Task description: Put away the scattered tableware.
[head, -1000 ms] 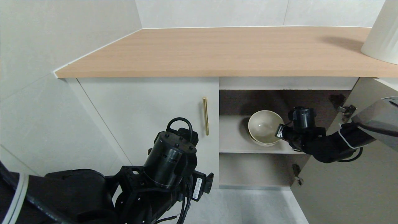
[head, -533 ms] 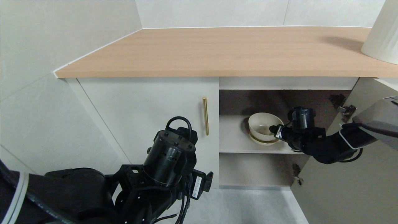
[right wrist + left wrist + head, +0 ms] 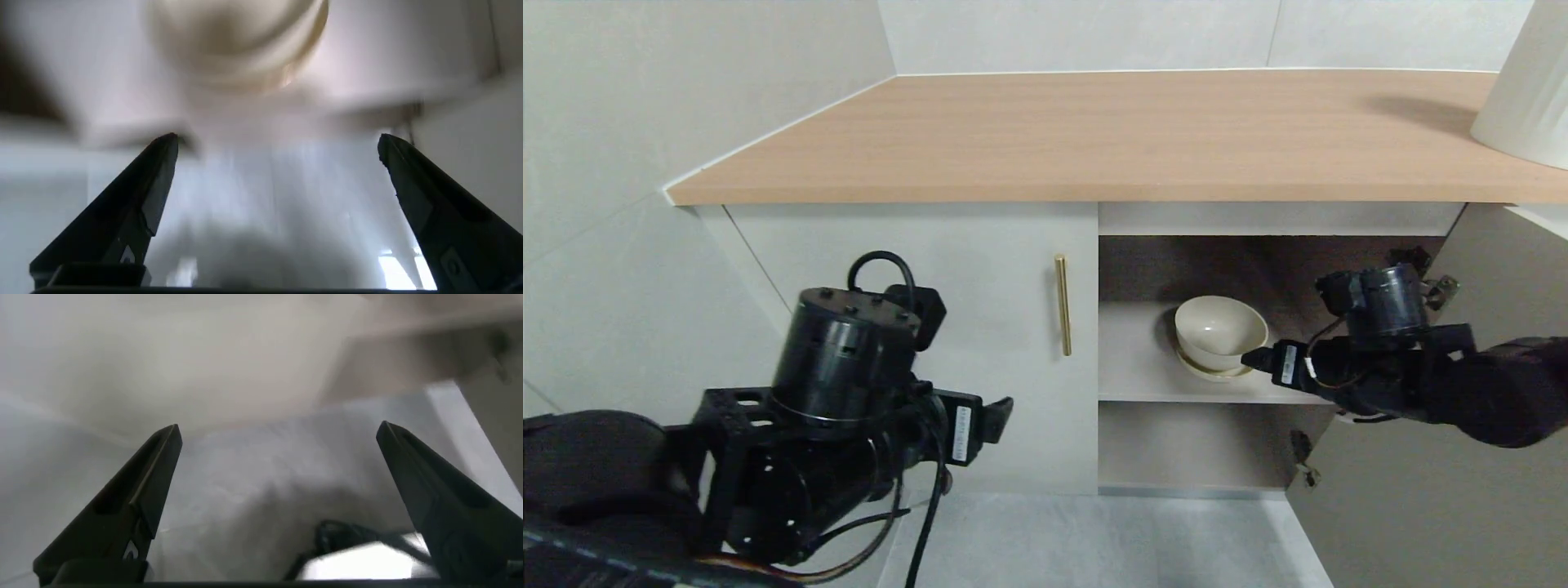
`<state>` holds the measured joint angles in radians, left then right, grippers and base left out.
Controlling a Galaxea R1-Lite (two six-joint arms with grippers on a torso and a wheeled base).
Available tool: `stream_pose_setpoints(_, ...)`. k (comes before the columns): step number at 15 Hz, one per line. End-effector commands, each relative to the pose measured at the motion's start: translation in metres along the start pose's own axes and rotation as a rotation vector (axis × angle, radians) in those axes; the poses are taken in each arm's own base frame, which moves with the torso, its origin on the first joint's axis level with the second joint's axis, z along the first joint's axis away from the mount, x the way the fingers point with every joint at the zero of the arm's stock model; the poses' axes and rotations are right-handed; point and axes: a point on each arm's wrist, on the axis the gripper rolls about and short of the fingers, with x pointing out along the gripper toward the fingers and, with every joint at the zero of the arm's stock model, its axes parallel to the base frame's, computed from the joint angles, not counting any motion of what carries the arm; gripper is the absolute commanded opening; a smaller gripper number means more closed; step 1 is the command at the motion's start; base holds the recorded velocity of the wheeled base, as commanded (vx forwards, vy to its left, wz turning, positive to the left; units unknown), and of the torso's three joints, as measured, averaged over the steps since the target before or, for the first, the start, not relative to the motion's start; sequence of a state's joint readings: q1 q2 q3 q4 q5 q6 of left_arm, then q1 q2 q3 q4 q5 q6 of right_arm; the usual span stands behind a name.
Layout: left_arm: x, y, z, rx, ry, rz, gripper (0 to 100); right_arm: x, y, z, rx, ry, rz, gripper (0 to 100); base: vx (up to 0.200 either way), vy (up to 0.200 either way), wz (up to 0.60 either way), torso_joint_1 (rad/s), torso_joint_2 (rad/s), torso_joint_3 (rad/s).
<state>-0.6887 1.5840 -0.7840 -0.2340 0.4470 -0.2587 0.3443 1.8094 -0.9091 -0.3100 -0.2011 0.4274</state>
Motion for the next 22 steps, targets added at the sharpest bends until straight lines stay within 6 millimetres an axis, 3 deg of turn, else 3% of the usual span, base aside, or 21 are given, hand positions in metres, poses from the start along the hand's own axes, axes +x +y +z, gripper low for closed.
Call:
stream_pose_setpoints(1, -0.02, 0.032, 0.007, -0.065, -0.064, 0.062, 100, -0.12, -0.005, 0.005, -0.062, 0.045, 0.15, 100, 0.0, 0.0, 0.0, 0.0, 0.0, 0.0)
stream_pose_setpoints(3, -0.04, 0.055, 0.0, -0.074, -0.088, 0.108, 100, -0.154, -0.011, 0.005, -0.07, 0.048, 0.2, 100, 0.0, 0.0, 0.0, 0.0, 0.0, 0.0)
stream_pose_setpoints(6, -0.058, 0.07, -0.014, -0.088, -0.099, 0.136, 100, -0.175, -0.013, -0.003, -0.1, 0.082, 0.21, 100, 0.0, 0.0, 0.0, 0.0, 0.0, 0.0)
stream_pose_setpoints(10, -0.059, 0.072, -0.02, -0.084, -0.085, 0.143, 100, -0.181, -0.014, -0.015, -0.143, 0.131, 0.212, 100, 0.0, 0.0, 0.0, 0.0, 0.0, 0.0)
stream_pose_setpoints(22, -0.055, 0.068, -0.023, -0.066, -0.065, 0.133, 100, -0.174, -0.007, -0.029, -0.204, 0.191, 0.23, 100, -0.2, 0.0, 0.0, 0.004, 0.0, 0.001)
